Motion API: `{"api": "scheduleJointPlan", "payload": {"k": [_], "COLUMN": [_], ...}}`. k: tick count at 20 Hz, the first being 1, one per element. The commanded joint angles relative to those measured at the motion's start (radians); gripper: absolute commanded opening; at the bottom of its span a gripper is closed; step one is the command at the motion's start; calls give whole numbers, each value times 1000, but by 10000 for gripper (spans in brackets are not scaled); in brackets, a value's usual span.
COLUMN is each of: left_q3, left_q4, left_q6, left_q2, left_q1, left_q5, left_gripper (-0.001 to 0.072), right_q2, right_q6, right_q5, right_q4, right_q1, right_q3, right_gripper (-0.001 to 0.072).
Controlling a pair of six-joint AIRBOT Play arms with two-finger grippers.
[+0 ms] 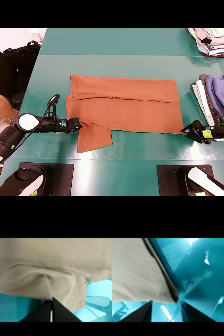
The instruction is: Fold the shirts.
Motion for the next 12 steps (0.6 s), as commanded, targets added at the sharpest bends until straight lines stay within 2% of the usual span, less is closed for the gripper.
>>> {"api": "scheduleJointPlan", "payload": {"k": [1,4,6,8,12], "left_q3": [1,1,2,12,44], "left_q4": [0,14,51,74,89], "left_q6": [21,24,19,13,16], "left_q2": [0,1,3,3,3], "left_q1": [0,0,0,0,-5], "left_q5": [0,-20,-54,-113,-221], "left_gripper": [25,24,22,22,21], "right_q2": [-2,-1,-1,-1,59], "right_q6": [-9,-9,-9,-13,-32], "right_q5": [-76,-134,-140,-118,13], "right_q4": [14,14,13,9,-103], "right_q1": [63,151,179,180,180], "right_q3": [-19,-18,-18,-14,71], "right_gripper": [326,292,61,14,14]}}
